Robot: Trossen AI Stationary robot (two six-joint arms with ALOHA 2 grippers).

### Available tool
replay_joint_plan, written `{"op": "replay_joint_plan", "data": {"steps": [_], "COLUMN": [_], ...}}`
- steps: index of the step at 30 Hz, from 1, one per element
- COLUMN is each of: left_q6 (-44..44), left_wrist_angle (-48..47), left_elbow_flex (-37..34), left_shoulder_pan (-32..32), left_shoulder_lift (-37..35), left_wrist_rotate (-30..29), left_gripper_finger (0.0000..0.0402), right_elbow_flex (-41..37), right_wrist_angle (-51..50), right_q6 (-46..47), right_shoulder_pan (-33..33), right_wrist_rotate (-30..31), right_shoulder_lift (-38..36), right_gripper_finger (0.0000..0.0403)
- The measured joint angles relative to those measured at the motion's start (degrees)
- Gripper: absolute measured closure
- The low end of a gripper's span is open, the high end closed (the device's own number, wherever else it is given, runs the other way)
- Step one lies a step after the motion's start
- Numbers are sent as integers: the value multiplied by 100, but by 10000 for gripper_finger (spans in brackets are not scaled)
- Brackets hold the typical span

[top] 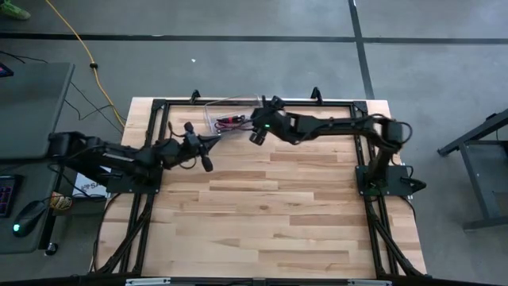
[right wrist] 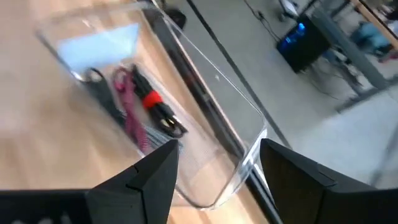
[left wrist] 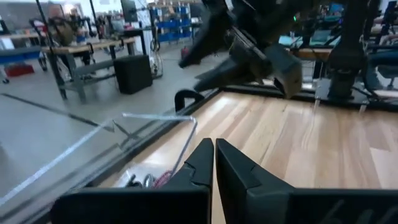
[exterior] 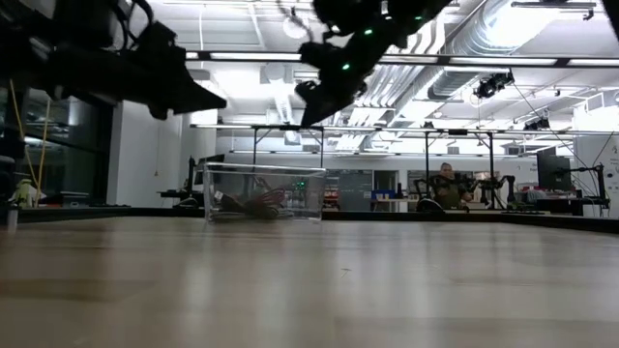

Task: Pick and place USB-C Cables
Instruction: Return to Home Position

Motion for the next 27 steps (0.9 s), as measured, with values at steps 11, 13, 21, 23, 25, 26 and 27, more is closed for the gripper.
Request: {"op": "replay_joint_plan", "data": {"steps": [11,13,21,23,25,26,27], "left_q6": [294,293,338,392,397,395,392], "left_wrist_angle": [-637,-627,-510,-508,-508,-508,-508], "left_elbow_flex": [0,0,0,0,0,0,0], "left_shoulder_pan": [-442,-441,-440,-440,-440,-440,-440], "left_shoulder_lift": [-1399,-1505,-1577,-1577,-1577,-1577,-1577], "left_wrist_rotate": [-213,-11,1532,1848,1969,1975,1972], "left_gripper_finger": [401,401,402,402,402,402,402], "right_elbow_flex": [-3876,-4384,-5421,-5463,-5446,-5428,-5409], "right_wrist_angle": [3314,3770,5012,5109,5101,5100,5102], "right_q6": [593,808,1469,1443,1430,1447,1445], "right_shoulder_pan": [-1,6,89,177,278,321,362], "right_wrist_rotate": [-1410,-1934,-3867,-4005,-4028,-4031,-4030], "right_shoulder_lift": [-2746,-3236,-4353,-4402,-4406,-4406,-4406], "right_gripper_finger": [185,185,185,185,185,185,185]}}
